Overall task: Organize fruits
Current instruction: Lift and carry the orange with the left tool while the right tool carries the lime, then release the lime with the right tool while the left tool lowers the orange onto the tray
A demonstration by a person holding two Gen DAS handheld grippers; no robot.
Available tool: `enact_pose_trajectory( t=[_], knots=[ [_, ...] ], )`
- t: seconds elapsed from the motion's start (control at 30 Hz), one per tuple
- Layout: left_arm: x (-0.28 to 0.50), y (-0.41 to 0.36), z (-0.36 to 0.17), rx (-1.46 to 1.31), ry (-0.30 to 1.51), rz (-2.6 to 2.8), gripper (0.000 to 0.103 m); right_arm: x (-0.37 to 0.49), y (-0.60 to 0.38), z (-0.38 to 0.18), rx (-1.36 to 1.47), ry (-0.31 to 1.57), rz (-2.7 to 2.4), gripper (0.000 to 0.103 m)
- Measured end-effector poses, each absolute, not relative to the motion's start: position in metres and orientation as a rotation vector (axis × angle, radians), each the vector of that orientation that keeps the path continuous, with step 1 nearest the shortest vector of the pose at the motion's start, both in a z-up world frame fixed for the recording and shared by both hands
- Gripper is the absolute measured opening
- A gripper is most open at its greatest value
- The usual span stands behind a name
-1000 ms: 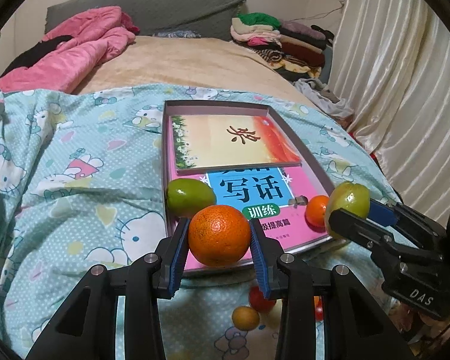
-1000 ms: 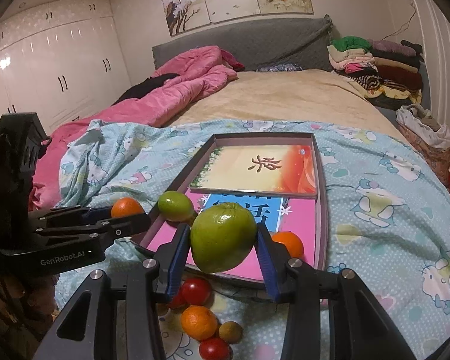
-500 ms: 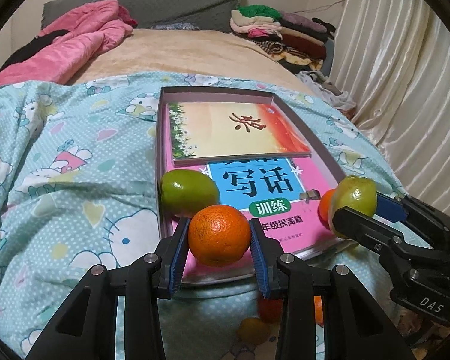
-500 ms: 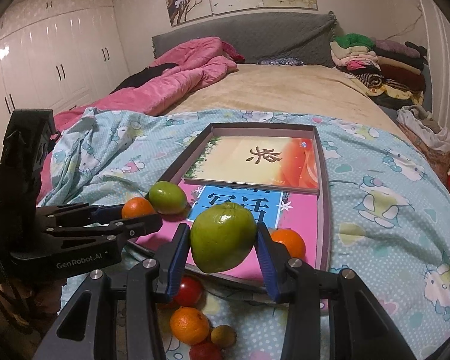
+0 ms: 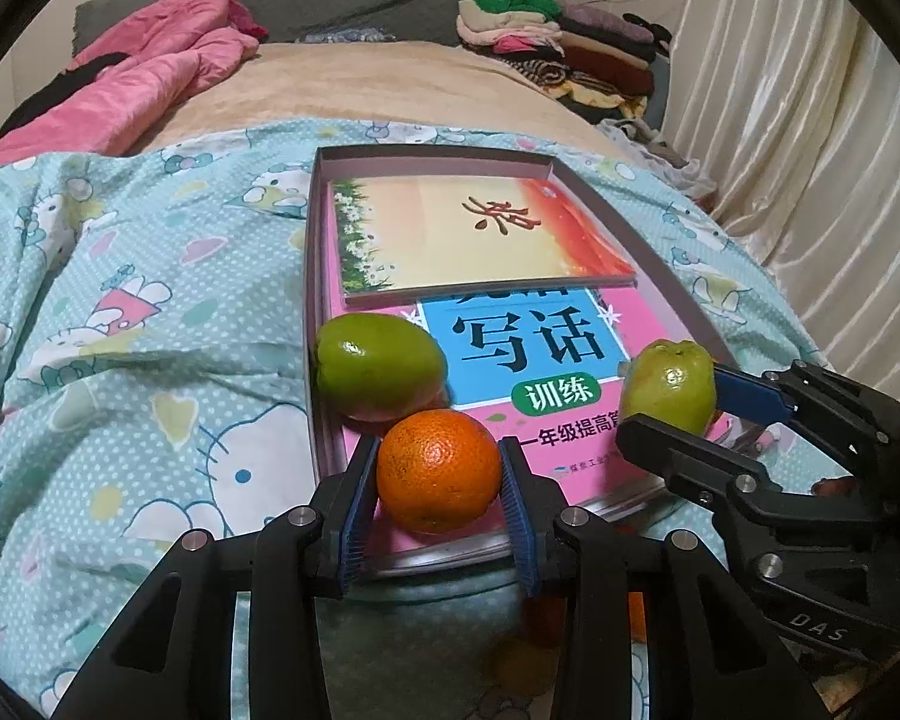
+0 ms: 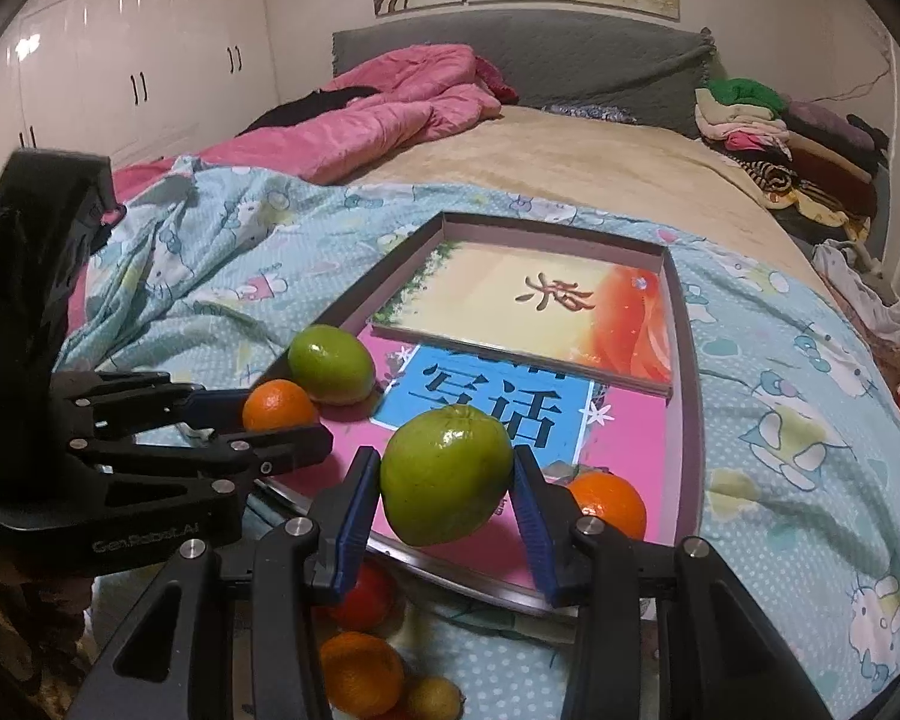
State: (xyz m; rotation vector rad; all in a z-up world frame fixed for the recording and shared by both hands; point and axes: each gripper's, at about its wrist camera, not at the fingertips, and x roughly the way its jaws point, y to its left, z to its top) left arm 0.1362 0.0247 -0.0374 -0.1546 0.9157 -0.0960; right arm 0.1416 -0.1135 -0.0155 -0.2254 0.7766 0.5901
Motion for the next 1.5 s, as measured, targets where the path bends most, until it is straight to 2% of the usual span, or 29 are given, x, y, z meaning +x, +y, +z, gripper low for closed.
enact_pose_trajectory(
  t=[0.73,1.5],
  knots=[
    [0.138,0.021,-0.042,-0.138,0.931,-0.103,0.04,0.153,-0.112,-0.035,-0.218,0.852,0.593,0.044],
    [0.138,0.025,-0.04,-0.167,0.928,-0.108,0.041,0.146,-0.11,-0.027,-0.235,0.798,0.601,0.045]
  ],
)
